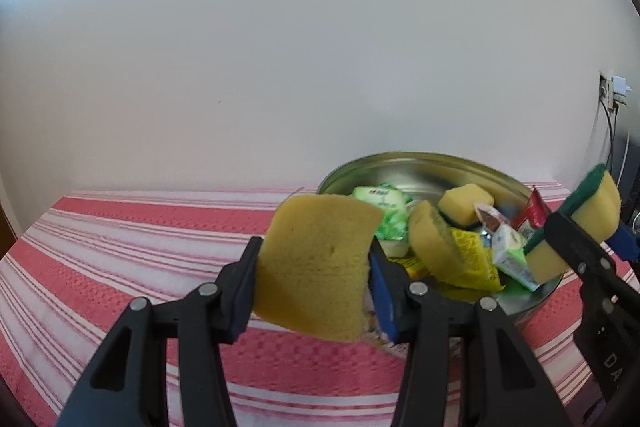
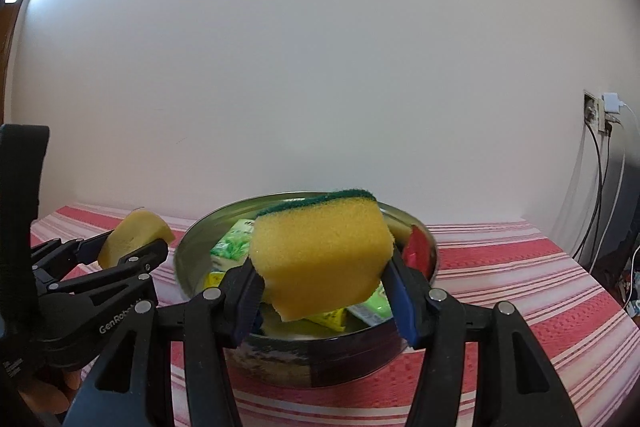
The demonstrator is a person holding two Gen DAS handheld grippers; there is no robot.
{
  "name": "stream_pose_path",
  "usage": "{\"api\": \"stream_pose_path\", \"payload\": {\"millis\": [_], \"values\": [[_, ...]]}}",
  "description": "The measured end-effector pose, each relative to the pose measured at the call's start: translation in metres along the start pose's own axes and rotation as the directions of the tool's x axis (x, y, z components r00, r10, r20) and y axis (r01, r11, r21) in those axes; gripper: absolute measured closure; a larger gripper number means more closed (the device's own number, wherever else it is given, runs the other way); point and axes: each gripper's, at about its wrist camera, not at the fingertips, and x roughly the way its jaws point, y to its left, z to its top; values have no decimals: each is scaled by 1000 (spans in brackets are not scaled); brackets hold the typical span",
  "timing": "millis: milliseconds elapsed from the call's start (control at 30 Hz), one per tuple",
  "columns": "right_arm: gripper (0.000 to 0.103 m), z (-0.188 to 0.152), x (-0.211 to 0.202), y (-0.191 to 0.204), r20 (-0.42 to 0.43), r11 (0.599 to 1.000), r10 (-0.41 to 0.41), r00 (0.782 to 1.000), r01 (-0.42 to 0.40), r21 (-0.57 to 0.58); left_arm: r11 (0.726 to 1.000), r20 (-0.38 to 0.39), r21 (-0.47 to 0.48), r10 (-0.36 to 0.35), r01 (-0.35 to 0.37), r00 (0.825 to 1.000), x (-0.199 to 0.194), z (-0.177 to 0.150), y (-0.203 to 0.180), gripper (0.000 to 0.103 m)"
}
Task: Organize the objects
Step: 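Carry both sponges over the tin with the left and right tools, then open both tools to drop the sponges into the tin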
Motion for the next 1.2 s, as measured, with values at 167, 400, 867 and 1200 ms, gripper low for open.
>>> {"api": "stream_pose_path", "payload": {"millis": [167, 400, 867, 1200], "values": [[45, 4, 2, -11, -3, 999, -35, 999, 35, 40, 1000, 6, 10, -24, 24, 1000, 4, 8, -15, 54], [45, 11, 2, -16, -3, 994, -73, 997, 73, 75, 999, -2, 11, -52, 52, 999, 15, 16, -31, 54], [45, 26, 24, -8, -35, 989, -105, 994, 108, 97, 998, -52, 17, -67, 68, 996, 44, 34, -50, 54], [45, 43, 48, -9, -105, 988, -110, 988, 120, 99, 999, -123, 19, -45, 47, 991, 69, 45, -51, 54]]}}
